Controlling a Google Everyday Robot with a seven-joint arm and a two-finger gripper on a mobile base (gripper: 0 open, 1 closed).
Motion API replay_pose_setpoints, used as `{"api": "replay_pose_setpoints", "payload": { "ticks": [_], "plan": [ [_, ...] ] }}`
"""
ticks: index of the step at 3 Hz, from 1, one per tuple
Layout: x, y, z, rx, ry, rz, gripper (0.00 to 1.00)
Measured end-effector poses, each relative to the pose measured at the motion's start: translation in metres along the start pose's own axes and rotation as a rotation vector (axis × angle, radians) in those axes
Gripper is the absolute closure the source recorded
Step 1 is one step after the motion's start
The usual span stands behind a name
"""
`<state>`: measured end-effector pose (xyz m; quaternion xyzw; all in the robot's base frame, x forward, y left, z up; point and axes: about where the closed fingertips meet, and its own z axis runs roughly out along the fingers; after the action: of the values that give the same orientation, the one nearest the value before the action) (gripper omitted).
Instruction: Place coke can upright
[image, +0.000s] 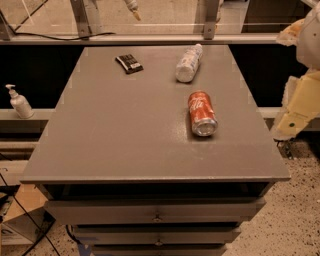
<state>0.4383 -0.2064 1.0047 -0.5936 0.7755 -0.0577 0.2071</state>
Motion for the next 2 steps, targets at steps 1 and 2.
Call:
{"api": "replay_pose_setpoints", "payload": {
  "ticks": [1,2],
  "plan": [
    [-0.009,-0.010,0.008,-0.019,-0.064,0.079,0.00],
    [-0.024,-0.016,0.017,-0.026,-0.088,0.134,0.00]
  ]
}}
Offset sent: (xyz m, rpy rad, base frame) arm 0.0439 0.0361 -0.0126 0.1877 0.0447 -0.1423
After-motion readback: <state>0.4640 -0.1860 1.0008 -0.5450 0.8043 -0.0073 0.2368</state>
